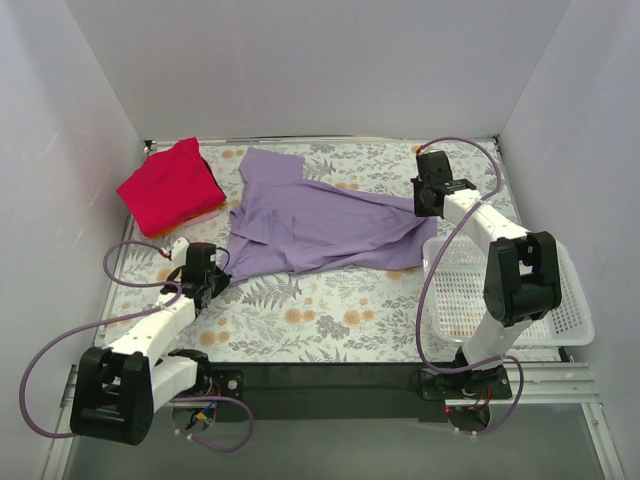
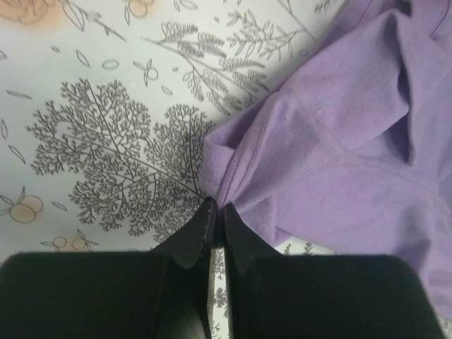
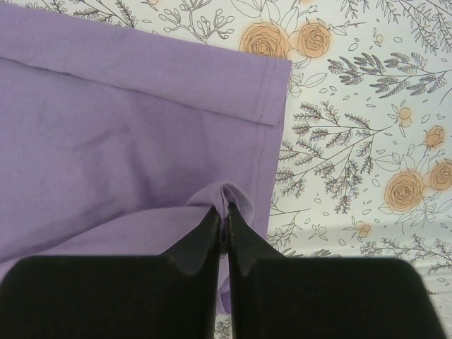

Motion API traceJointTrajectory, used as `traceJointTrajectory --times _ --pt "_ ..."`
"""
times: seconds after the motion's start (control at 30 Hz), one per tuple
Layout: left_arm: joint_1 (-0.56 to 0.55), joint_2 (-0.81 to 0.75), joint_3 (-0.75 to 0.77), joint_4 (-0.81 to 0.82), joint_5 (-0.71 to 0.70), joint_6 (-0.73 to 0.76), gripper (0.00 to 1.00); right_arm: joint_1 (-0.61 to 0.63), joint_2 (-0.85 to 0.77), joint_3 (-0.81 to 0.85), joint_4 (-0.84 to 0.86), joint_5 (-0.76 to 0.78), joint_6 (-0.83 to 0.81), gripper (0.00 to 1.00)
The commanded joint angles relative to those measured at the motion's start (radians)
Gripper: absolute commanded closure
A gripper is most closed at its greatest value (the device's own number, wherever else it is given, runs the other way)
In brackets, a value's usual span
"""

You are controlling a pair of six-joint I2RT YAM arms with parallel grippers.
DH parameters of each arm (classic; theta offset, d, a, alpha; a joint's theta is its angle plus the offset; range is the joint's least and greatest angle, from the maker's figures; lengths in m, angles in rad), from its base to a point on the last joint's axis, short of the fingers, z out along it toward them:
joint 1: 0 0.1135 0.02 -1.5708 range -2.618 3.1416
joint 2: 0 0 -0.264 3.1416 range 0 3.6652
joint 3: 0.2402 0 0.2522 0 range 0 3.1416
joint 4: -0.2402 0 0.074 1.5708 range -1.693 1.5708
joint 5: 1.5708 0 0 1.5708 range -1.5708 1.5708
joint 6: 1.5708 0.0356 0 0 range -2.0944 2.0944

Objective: Fold and stack the t-shirts
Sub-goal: Fold the tshirt

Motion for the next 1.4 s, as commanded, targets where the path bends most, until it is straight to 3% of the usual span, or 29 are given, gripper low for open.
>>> traceJointTrajectory --times 0.0,0.37,0.6,0.87,0.9,1.0,1.03,1.13,1.17,1.27,1.3,1.33,1.37 --pt "0.036 -0.027 0.055 -0.029 -0.043 0.026 0.98 -0.004 -0.035 0.001 0.024 0.015 -0.004 0.99" --pt "0.164 -0.076 0.076 0.001 0.0 0.031 1.0 -0.005 -0.023 0.008 0.022 0.029 -0.008 0.99" --pt "0.32 -0.034 0.061 0.073 0.123 0.032 1.0 -0.007 -0.009 0.021 0.022 0.023 -0.01 0.99" --pt "0.352 -0.051 0.055 0.09 0.166 0.055 1.0 -0.007 0.01 0.025 0.022 0.011 -0.01 0.99" --pt "0.354 -0.053 0.055 0.092 0.172 0.066 0.86 -0.007 0.01 0.025 0.021 0.009 -0.01 0.99" --pt "0.352 -0.062 0.055 0.096 0.192 0.075 0.57 -0.005 0.01 0.024 0.018 0.015 -0.01 0.99" --pt "0.352 -0.067 0.053 0.096 0.195 0.077 0.36 -0.004 0.007 0.025 0.016 0.021 -0.01 0.99" --pt "0.349 -0.076 0.055 0.099 0.215 0.086 0.13 -0.004 0.002 0.033 0.009 0.021 -0.01 0.99" --pt "0.346 -0.082 0.058 0.099 0.215 0.091 0.12 -0.004 -0.003 0.034 0.007 0.02 -0.01 0.99" --pt "0.317 -0.091 0.078 0.102 0.202 0.1 0.1 0.001 -0.013 0.044 -0.001 0.018 -0.01 0.86" --pt "0.287 -0.088 0.085 0.107 0.199 0.106 0.1 0.004 -0.018 0.045 -0.001 0.02 -0.01 0.78" --pt "0.265 -0.082 0.108 0.107 0.172 0.111 0.09 0.013 -0.021 0.05 -0.002 0.026 -0.011 0.62" --pt "0.238 -0.059 0.122 0.107 0.147 0.124 0.09 0.021 -0.029 0.056 -0.004 0.032 -0.013 0.56"
